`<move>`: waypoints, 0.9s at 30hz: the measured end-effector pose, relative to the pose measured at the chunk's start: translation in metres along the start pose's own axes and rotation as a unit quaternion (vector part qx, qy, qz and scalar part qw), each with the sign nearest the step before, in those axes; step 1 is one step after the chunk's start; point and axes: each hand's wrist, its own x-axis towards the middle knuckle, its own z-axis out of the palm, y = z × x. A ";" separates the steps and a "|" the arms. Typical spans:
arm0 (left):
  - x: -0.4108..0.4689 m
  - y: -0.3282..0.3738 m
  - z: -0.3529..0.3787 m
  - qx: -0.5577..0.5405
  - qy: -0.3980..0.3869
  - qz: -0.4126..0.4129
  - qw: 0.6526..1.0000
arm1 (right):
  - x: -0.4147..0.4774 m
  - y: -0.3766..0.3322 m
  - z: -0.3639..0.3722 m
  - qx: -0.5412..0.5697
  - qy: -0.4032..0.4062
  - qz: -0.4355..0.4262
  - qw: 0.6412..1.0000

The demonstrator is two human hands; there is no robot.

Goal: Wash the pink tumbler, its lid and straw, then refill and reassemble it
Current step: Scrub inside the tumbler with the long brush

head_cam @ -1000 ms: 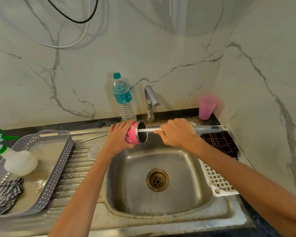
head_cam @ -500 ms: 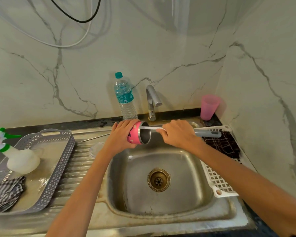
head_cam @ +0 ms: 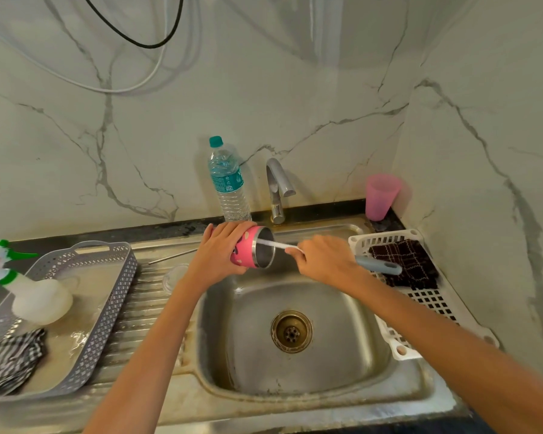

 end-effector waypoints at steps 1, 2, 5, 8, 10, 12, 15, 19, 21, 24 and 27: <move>0.000 0.000 -0.001 0.010 -0.001 0.000 1.000 | -0.004 -0.003 0.004 0.006 -0.004 -0.005 1.000; 0.001 0.000 -0.001 0.018 -0.001 0.001 1.000 | -0.008 -0.005 0.007 0.011 -0.008 -0.015 1.000; 0.000 -0.009 -0.002 -0.004 0.009 -0.018 1.000 | -0.018 -0.004 0.002 0.019 -0.011 -0.043 0.999; 0.000 -0.013 -0.001 -0.010 0.024 -0.025 0.999 | -0.018 0.004 -0.010 -0.002 -0.010 -0.055 0.998; 0.003 -0.005 0.004 0.000 0.016 -0.013 1.000 | -0.014 -0.001 -0.012 -0.009 -0.004 -0.060 0.998; 0.006 0.002 0.013 0.013 0.002 0.001 1.000 | -0.010 -0.009 -0.010 -0.009 -0.001 -0.065 0.998; 0.002 -0.008 0.016 0.014 0.002 -0.030 0.999 | -0.011 -0.003 -0.009 -0.001 -0.010 -0.059 0.998; 0.000 -0.010 0.017 0.007 0.012 -0.043 0.999 | -0.010 0.005 -0.011 0.014 -0.020 -0.060 0.998; 0.004 0.006 0.023 -0.004 0.000 -0.019 1.000 | -0.006 -0.003 -0.009 0.009 -0.014 -0.064 0.998; 0.002 0.002 0.024 0.003 -0.007 -0.025 1.000 | -0.003 0.000 -0.011 0.011 -0.028 -0.058 0.998; -0.004 -0.013 0.020 0.018 -0.019 -0.042 0.999 | -0.006 0.010 -0.014 0.019 -0.046 -0.060 0.997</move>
